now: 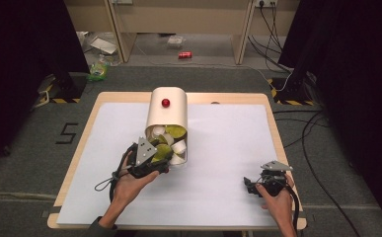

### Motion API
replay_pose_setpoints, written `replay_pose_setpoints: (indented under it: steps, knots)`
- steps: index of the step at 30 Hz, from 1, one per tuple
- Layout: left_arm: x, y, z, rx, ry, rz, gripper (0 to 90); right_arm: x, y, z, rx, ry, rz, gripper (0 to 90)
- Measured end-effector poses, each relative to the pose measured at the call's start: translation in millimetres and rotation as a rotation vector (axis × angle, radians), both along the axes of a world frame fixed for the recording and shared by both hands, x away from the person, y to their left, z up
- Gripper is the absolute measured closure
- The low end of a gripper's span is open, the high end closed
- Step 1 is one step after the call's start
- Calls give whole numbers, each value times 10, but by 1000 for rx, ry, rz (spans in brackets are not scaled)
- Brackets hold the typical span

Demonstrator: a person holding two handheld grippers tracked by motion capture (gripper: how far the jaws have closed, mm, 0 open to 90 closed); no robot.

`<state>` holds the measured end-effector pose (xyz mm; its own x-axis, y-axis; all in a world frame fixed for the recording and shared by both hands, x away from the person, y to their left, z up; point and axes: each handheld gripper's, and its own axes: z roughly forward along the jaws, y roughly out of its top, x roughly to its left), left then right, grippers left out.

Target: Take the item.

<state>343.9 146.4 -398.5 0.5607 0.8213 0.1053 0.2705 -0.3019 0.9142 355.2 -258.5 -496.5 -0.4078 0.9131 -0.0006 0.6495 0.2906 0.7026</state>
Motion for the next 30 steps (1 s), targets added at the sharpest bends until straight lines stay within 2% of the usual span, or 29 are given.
replay_pose_setpoints:
  steps: [10,20,27,30]
  knots:
    - [-22,5,71,-29,13,-41,392,0,0,0,0,0,0,42]
    - [-60,119,223,-87,18,-66,392,0,0,0,0,0,0,42]
    - [-92,220,295,-93,5,-61,392,0,0,0,0,0,0,43]
    - [-105,316,319,-90,4,-46,392,0,-1,0,0,0,1,42]
